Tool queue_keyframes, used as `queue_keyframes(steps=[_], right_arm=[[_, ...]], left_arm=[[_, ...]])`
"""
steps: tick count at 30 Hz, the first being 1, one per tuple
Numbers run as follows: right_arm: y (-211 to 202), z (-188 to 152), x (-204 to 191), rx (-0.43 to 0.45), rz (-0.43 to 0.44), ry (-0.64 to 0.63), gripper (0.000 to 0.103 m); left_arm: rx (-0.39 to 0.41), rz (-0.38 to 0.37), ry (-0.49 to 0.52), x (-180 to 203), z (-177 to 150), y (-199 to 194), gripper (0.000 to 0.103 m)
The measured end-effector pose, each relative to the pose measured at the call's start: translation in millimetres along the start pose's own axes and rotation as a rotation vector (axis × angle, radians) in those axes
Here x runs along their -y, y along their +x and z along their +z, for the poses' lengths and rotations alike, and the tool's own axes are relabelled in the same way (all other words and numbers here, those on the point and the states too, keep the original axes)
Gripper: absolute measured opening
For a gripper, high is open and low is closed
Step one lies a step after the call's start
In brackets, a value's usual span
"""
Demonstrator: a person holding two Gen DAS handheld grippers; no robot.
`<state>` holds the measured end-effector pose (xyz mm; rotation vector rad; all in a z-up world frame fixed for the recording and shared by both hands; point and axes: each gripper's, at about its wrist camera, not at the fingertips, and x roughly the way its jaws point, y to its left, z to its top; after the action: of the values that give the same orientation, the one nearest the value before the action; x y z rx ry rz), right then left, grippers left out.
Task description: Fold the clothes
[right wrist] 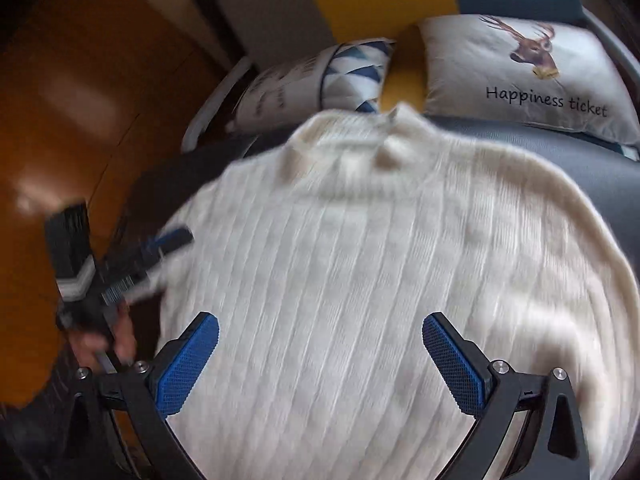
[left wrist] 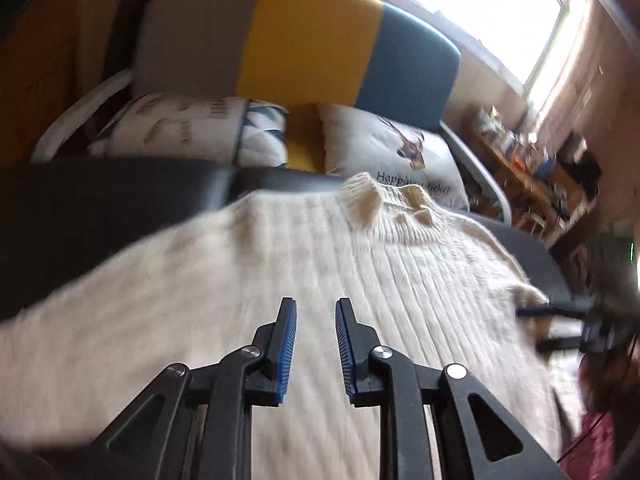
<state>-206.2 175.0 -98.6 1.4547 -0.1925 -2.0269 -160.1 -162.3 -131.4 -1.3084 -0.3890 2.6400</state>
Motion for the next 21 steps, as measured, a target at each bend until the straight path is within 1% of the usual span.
queue_keyframes(steps=[1, 3, 5, 7, 10, 11, 13, 15, 16, 17, 18, 20, 21], right_arm=[[-5.6, -18.3, -9.6, -0.01, 0.0, -0.022, 0.103], [-14.7, -56.8, -21.5, -0.016, -0.002, -0.031, 0.103], [-21.9, -94.6, -28.7, -0.017, -0.014, -0.024, 0.103], [-22.2, -127.9, -25.0, -0.012, -0.046, 0.025, 0.103], [-19.8, -162.0, -14.2, 0.006, -0.08, 0.097, 0.103], [-22.8, -170.5, -12.8, 0.018, -0.101, 0.111, 0.103], [-29.8, -180.5, -10.5, 0.053, -0.114, 0.142, 0.103], [-33.3, -185.5, -9.1, 0.072, -0.14, 0.163, 0.103], [-33.4, -187.2, -8.6, 0.078, -0.15, 0.17, 0.103], [-32.4, -188.5, -8.2, 0.084, -0.155, 0.175, 0.103], [-31.3, -189.9, -8.5, 0.092, -0.162, 0.178, 0.103], [-28.3, -193.1, -10.8, 0.105, -0.182, 0.177, 0.103], [-26.8, -195.7, -13.7, 0.098, -0.201, 0.168, 0.103]], left_arm=[[0.01, -0.004, -0.024, -6.9, -14.6, -16.9, 0.02], [0.0, -0.024, -0.086, -25.1, -48.5, -45.5, 0.021], [-0.049, -0.04, -0.144, -41.7, -88.1, -65.2, 0.022], [-0.077, -0.048, -0.177, -50.2, -120.8, -77.5, 0.023], [-0.114, -0.073, -0.228, -60.0, -165.4, -92.6, 0.027], [-0.123, -0.086, -0.235, -58.5, -173.9, -93.9, 0.028], [-0.132, -0.122, -0.249, -53.2, -186.5, -95.0, 0.031], [-0.139, -0.165, -0.263, -46.1, -192.1, -91.9, 0.033], [-0.146, -0.175, -0.266, -42.2, -193.4, -88.7, 0.034], [-0.16, -0.132, -0.246, -37.2, -194.7, -82.9, 0.032], [-0.171, -0.089, -0.224, -32.1, -195.3, -78.0, 0.022], [-0.166, -0.017, -0.159, -23.1, -189.1, -76.8, 0.013], [-0.177, -0.005, -0.14, -22.0, -186.9, -76.0, 0.01]])
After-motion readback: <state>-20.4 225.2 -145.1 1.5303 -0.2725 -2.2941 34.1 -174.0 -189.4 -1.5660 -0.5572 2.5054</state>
